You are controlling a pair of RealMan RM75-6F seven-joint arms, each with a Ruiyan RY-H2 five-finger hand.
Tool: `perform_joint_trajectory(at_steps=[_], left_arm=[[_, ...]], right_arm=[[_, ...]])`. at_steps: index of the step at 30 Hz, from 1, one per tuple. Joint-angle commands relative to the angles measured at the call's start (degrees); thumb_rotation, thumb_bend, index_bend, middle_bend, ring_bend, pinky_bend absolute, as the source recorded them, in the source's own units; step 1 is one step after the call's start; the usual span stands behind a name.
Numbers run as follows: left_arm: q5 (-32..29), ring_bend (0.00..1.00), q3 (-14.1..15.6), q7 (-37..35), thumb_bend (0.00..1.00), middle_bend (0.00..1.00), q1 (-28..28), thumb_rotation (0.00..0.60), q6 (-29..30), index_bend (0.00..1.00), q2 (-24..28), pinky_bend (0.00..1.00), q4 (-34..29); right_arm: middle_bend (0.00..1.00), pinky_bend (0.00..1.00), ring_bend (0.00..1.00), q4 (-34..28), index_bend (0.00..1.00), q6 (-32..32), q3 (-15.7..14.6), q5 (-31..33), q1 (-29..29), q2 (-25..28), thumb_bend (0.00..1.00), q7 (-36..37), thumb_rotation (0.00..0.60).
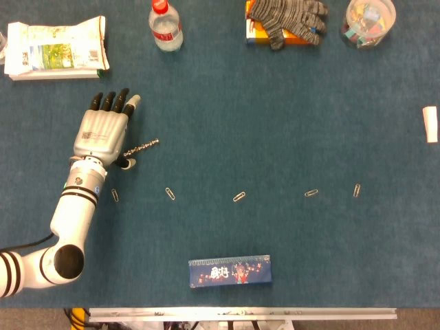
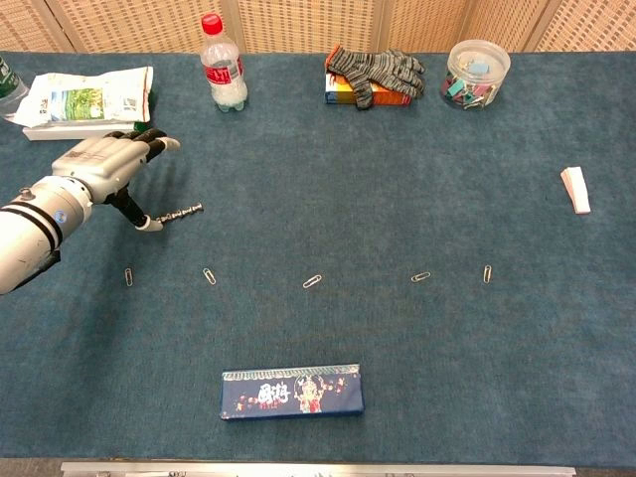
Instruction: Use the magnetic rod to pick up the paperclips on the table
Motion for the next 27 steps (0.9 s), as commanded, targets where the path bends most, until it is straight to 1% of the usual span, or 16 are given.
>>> perform_joint_trajectory(at_steps=[1, 8, 18, 27], left_arm=[[-0.9, 0.0, 0.1, 0.1, 0.03, 0.0, -0.6, 0.6, -0.1, 0.0, -0.7, 0.0, 1.1], [-1.4, 0.0, 0.5, 0.2, 0.03, 0.0, -1.3, 0.6, 0.6, 0.0, -1.1, 0.0, 2.2], [-2.0, 0.0, 1.0, -0.1, 0.03, 0.0, -2.2, 0.6, 0.2, 0.0, -1.8, 0.0, 3.1], [-3.4, 0.0, 1.1, 0.2, 0.03, 0.0, -3.2, 0.6, -0.6, 0.0, -3.2, 0.0, 5.8]], right_arm=[[0.24, 0.3, 0.18, 0.0, 0.26, 0.0, 0.0, 0.0, 0.0, 0.0, 0.04, 0.1, 0.6], [0.24, 0.3, 0.18, 0.1, 0.26, -0.1, 0.1, 0.2, 0.0, 0.1, 0.04, 0.3, 0.6], [0.24, 0.3, 0.18, 0.2, 0.26, -0.3, 0.1, 0.2, 0.1, 0.0, 0.04, 0.2, 0.6], [0.24, 0.3, 0.18, 0.4, 0.26, -0.6, 0.0, 0.3, 0.2, -0.1, 0.04, 0.3, 0.6]])
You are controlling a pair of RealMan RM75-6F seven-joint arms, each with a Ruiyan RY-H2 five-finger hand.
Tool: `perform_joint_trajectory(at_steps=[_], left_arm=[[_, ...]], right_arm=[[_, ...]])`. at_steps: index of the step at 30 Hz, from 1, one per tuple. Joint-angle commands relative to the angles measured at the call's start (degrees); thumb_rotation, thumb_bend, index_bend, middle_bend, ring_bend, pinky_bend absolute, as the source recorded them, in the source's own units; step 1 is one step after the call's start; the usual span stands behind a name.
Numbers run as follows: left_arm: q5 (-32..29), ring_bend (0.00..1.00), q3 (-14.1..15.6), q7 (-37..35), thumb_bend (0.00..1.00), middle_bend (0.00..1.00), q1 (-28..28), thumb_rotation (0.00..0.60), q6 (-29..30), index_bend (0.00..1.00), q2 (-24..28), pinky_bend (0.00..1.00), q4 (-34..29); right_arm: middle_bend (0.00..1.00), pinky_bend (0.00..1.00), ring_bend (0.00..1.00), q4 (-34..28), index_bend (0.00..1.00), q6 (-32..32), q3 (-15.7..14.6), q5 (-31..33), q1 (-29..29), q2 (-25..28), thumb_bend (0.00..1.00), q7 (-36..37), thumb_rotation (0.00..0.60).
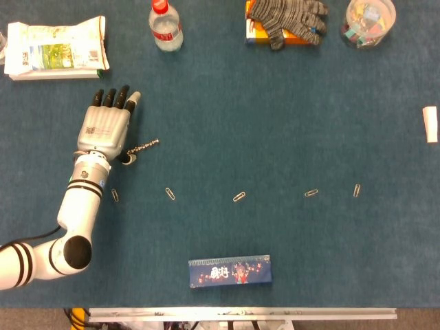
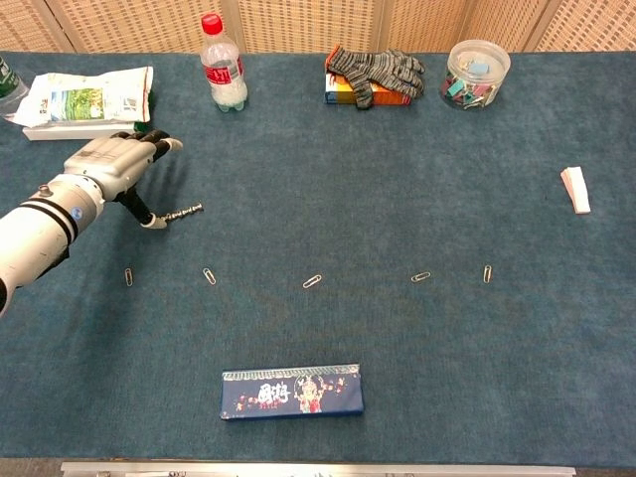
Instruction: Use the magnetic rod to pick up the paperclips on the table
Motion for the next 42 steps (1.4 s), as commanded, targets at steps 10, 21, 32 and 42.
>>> perform_joint_trajectory(at_steps=[10, 21, 32, 42], left_arm=[[0.6, 0.0, 0.1, -0.4, 0.03, 0.0, -0.5, 0.6, 0.8, 0.0, -1.3, 0.0, 2.8], [2.0, 0.0, -0.9, -1.4, 0.03, 0.0, -1.4, 0.6, 0.2, 0.0, -2.1, 0.0, 6.3], [4.2, 0.0, 0.0, -1.4, 0.03, 0.0, -0.7, 0.6, 1.9, 0.0, 0.2, 0.0, -1.4], [2.0, 0.0, 0.5, -1.1, 0.03, 0.0, -0.9, 0.6, 0.3, 0.0, -0.8, 0.0, 1.6]], right_arm=[[0.24, 0.3, 0.18, 0.0, 0.26, -0.1, 0.0, 0.1, 0.0, -0.1, 0.04, -0.1, 0.6], [0.24, 0.3, 0.18, -0.1, 0.26, 0.0, 0.0, 0.1, 0.0, 0.0, 0.04, -0.1, 0.6], [0.24, 0.3, 0.18, -0.3, 0.26, 0.4, 0.0, -0.1, -0.2, 0.1, 0.04, 0.0, 0.6], [0.24, 0.3, 0.18, -0.2, 0.26, 0.4, 0.0, -0.1, -0.2, 0.2, 0.04, 0.3, 0.6]])
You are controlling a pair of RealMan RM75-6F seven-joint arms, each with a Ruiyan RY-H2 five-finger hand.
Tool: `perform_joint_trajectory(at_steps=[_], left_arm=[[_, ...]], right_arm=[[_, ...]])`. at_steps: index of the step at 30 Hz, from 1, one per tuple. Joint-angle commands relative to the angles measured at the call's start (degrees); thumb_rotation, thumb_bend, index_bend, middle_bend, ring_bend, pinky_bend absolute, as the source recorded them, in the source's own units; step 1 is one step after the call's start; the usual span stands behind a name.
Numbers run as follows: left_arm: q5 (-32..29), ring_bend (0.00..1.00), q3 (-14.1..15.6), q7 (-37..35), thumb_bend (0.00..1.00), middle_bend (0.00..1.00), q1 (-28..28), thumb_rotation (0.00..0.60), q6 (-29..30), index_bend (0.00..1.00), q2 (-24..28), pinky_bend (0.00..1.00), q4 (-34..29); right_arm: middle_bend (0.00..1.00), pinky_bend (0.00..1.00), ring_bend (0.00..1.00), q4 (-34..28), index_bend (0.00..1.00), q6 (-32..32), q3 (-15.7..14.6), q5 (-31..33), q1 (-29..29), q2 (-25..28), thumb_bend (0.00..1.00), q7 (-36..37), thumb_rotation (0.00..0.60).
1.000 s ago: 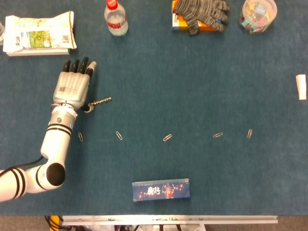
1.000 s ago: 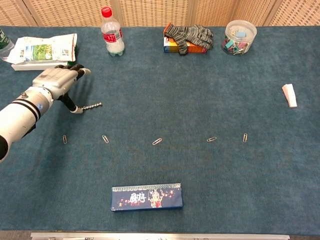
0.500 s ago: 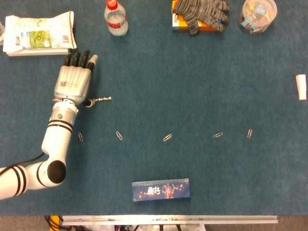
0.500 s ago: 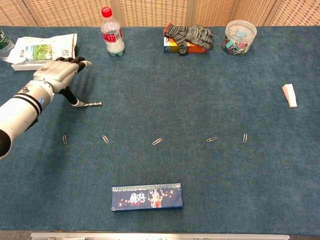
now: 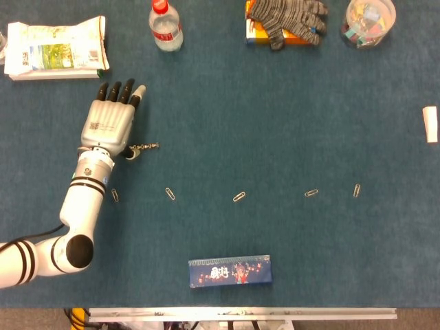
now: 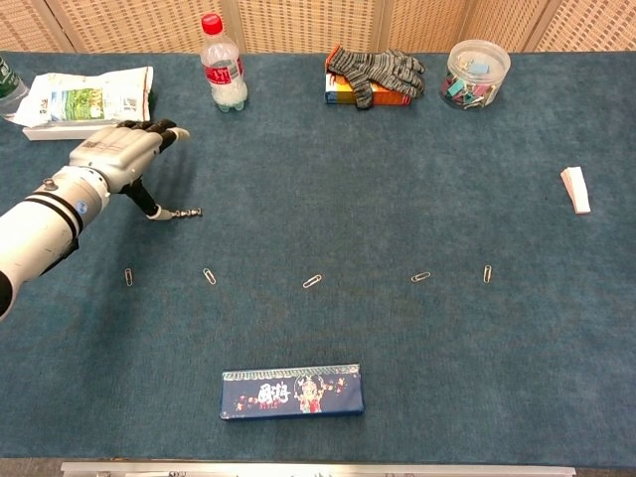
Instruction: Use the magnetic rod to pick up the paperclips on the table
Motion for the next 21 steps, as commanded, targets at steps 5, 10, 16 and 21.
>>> perform_joint_trajectory(at_steps=[5, 10, 16, 21], left_arm=[[-0.8, 0.0, 0.4, -0.2, 0.03, 0.0, -0.1, 0.6, -1.0, 0.0, -0.8, 0.0, 2.0], [-1.0, 0.0, -0.1, -1.1, 0.03, 0.0, -0.1, 0.6, -1.5, 0.0, -1.3, 0.0, 3.9], [0.1, 0.0, -0.5, -2.3, 0.03, 0.0, -0.2, 0.6, -1.7, 0.0, -2.5, 0.0, 7.7], [2.0, 0.0, -0.7, -3.4, 0.03, 0.0, 0.1, 0.6, -1.1, 0.0, -2.8, 0.0, 8.3]], right_arm=[[0.24, 0.3, 0.18, 0.0, 0.26, 0.0, 0.0, 0.0, 0.0, -0.1, 0.04, -0.1, 0.6], [0.24, 0.3, 0.18, 0.0, 0.26, -0.2, 0.0, 0.1, 0.0, -0.1, 0.04, -0.2, 0.6], [0.24, 0.3, 0.18, 0.1, 0.26, -0.3, 0.0, 0.2, 0.1, -0.1, 0.04, -0.1, 0.6], [0.24, 0.3, 0.18, 0.0, 0.26, -0.2, 0.0, 0.1, 0.1, -0.1, 0.04, -0.1, 0.6]])
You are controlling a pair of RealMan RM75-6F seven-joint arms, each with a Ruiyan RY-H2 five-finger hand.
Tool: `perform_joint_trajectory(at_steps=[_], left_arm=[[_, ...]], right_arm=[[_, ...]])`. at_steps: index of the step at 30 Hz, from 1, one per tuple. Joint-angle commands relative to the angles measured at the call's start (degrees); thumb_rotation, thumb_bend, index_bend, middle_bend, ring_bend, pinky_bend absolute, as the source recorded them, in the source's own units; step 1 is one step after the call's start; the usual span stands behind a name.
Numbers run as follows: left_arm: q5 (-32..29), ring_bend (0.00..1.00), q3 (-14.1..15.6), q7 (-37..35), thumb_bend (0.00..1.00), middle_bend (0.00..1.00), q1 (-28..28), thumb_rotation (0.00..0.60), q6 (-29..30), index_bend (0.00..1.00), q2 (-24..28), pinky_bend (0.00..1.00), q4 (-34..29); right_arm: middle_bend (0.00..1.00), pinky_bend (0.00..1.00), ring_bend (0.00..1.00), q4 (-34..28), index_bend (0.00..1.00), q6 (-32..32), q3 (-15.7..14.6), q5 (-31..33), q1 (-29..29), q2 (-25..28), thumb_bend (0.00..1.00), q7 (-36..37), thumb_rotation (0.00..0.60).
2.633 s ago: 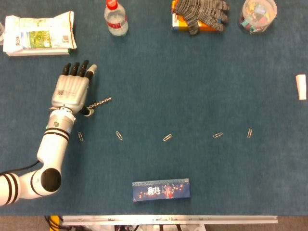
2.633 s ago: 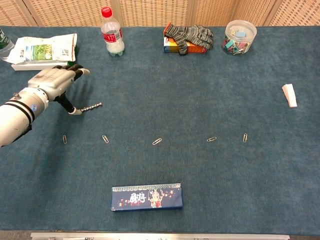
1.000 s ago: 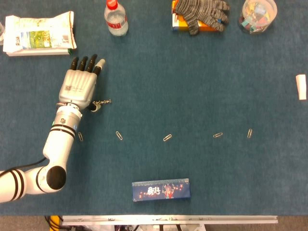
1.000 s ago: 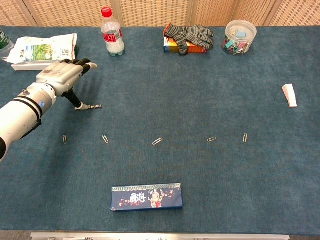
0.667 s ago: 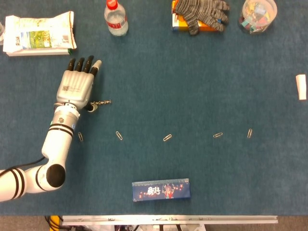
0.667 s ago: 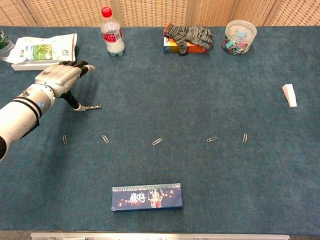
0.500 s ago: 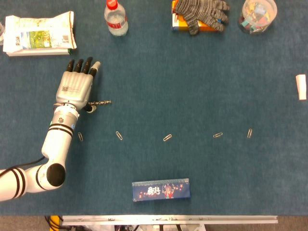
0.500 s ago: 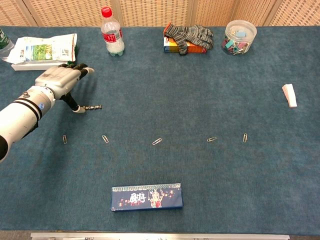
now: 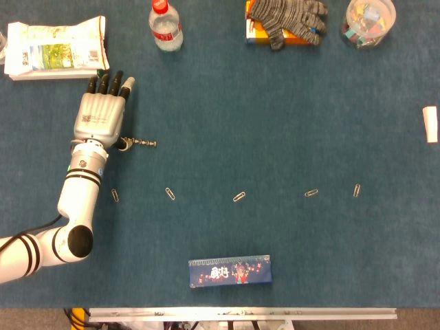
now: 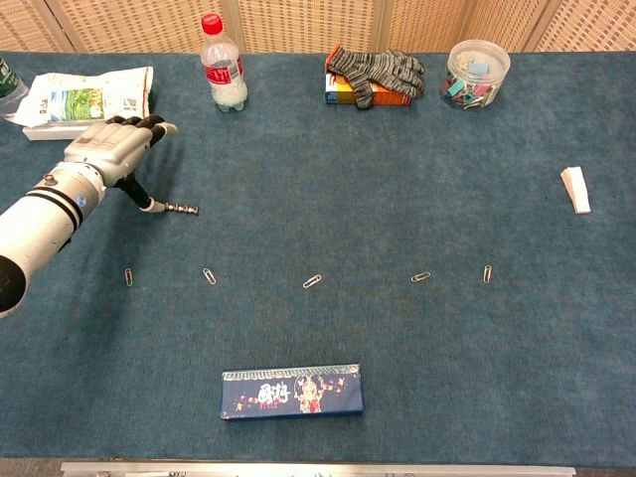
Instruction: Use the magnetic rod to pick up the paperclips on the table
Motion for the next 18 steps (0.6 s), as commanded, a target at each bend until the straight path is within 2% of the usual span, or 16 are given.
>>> perform_joint_trajectory(at_steps=[1, 7, 10, 14, 18], left_arm=[[1.1, 0.0, 0.0, -0.5, 0.03, 0.0, 0.3, 0.6, 0.5, 0.0, 0.1, 0.0, -0.3], [1.4, 0.0, 0.3, -0.3, 0.03, 0.0, 1.1, 0.6, 1.1, 0.0, 2.3, 0.0, -4.9], [0.3, 0.0, 0.5, 0.0, 0.03, 0.0, 1.5, 0.6, 0.5, 0.02, 5.1, 0.0, -9.5], [-1.1, 0.0, 1.2, 1.1, 0.03, 0.0, 1.6, 0.6, 0.1, 0.09, 8.4, 0.0, -14.0], [-3.0, 0.0, 1.9, 2.8, 0.03, 0.0, 1.0, 0.6, -0.7, 0.21, 11.0, 0.0, -16.8]], right_arm=[[0.24, 0.3, 0.18, 0.0, 0.26, 0.1, 0.0, -0.1, 0.0, 0.0, 0.04, 0.0, 0.6], [0.24, 0.3, 0.18, -0.2, 0.26, 0.2, -0.1, -0.3, -0.1, 0.2, 0.04, 0.3, 0.6], [0.24, 0.3, 0.18, -0.3, 0.26, 0.3, 0.0, -0.3, -0.1, 0.3, 0.04, 0.5, 0.6], [0.24, 0.3, 0.18, -0.3, 0.26, 0.4, -0.1, -0.4, -0.2, 0.4, 0.04, 0.8, 0.6], [0.24, 0.3, 0.18, -0.3, 0.26, 0.4, -0.1, -0.5, -0.2, 0.4, 0.04, 0.9, 0.6]])
